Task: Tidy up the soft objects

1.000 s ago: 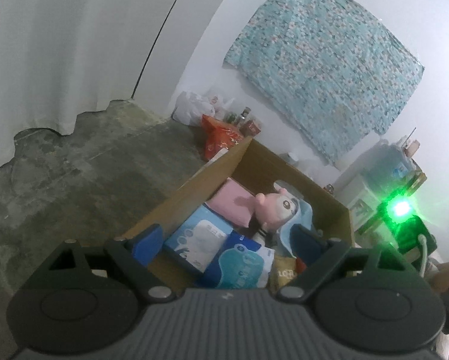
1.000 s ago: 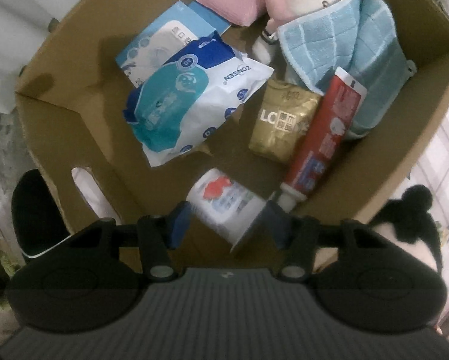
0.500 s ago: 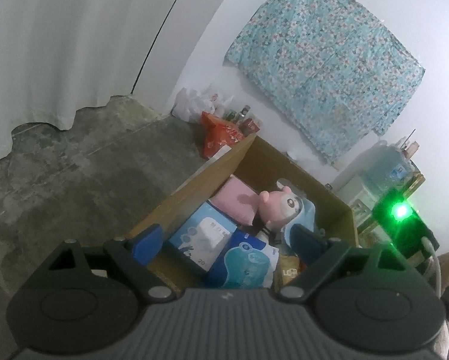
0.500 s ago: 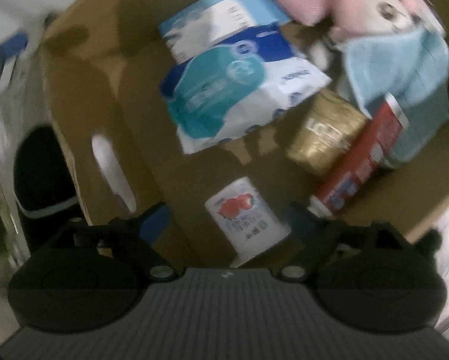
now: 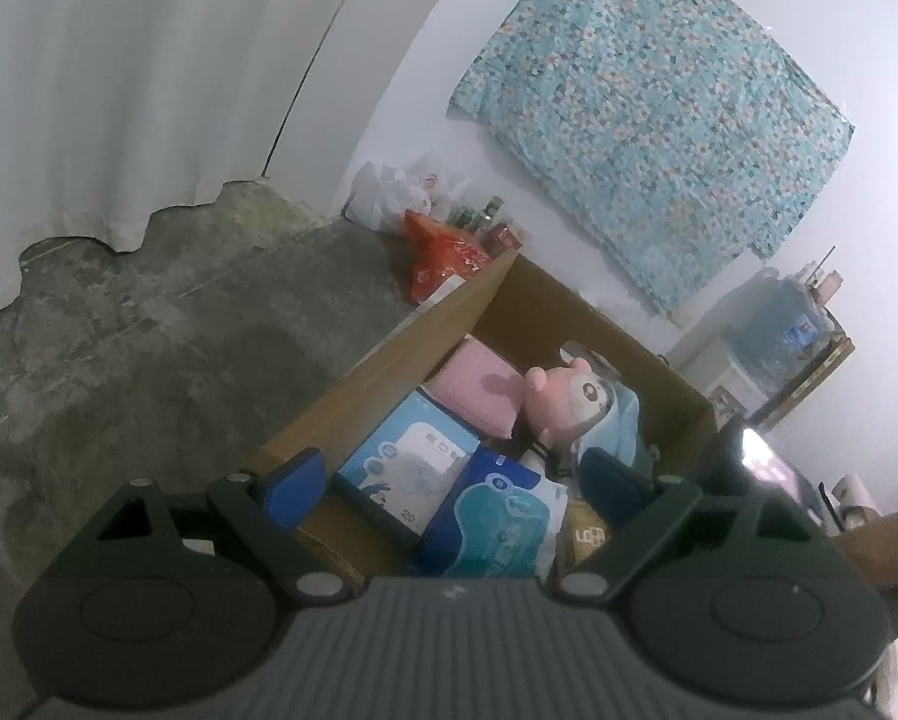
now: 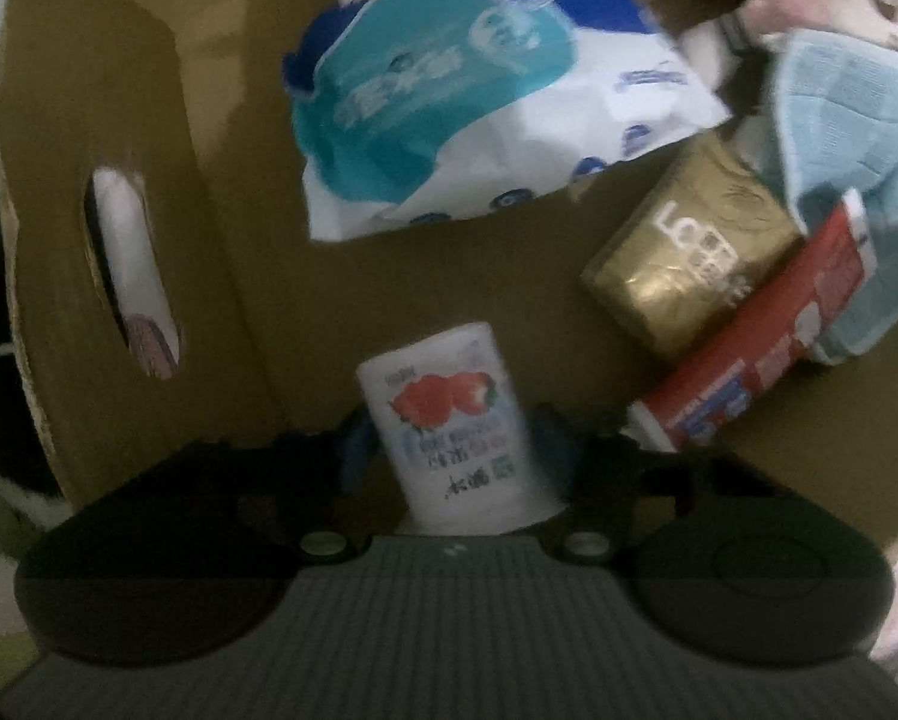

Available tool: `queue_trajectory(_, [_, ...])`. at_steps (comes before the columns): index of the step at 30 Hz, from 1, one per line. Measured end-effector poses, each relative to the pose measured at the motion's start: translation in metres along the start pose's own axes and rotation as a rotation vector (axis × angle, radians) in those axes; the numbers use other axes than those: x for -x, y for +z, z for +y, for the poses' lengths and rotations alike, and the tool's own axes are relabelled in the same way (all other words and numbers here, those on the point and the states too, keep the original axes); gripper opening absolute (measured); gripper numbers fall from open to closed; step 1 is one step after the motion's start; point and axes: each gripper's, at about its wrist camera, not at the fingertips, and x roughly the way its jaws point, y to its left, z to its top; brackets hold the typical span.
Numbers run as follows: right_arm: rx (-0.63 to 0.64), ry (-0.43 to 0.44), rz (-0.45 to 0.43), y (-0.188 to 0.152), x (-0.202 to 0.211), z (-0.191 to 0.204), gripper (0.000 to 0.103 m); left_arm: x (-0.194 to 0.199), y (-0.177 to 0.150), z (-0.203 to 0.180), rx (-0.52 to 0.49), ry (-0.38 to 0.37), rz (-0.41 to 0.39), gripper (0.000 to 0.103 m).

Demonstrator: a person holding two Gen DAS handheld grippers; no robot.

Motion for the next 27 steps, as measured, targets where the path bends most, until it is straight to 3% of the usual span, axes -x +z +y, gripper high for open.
queue_trajectory(5, [-0.15, 0.084, -0.174, -0.021, 0.034, -0.02, 0.049, 0.004, -0.001, -0.004, -0.018, -0.015, -0.007, 0.092])
queue_trajectory(8, [-0.243, 0.162, -0.324, -0.043, 0.061, -0.033, 0.048, 0.011, -0.002, -0.011, -0.047, -0.033, -0.025, 0.092])
queue_trajectory(14, [-0.545, 0.415, -0.616, -0.118, 0.092, -0.067, 0.048, 0.031, -0.008, -0.028, -0.122, -0.129, -0.044, 0.093])
queue_trajectory(20, [-0.9, 0.86, -0.897, -0.192, 0.064, -0.08, 0.049, 0.043, -0.024, -0.067, -0.271, -0.293, -0.009, 0.096])
queue_trajectory(24, [-1.05, 1.165, -0.995, -0.228, 0.031, -0.064, 0.049, 0.046, -0.044, -0.104, -0.41, -0.331, -0.009, 0.097])
queue_trajectory(27, [-1.096, 1.358, -1.033, -0.24, 0.01, -0.047, 0.049, 0.042, -0.059, -0.124, -0.468, -0.346, 0.013, 0.097])
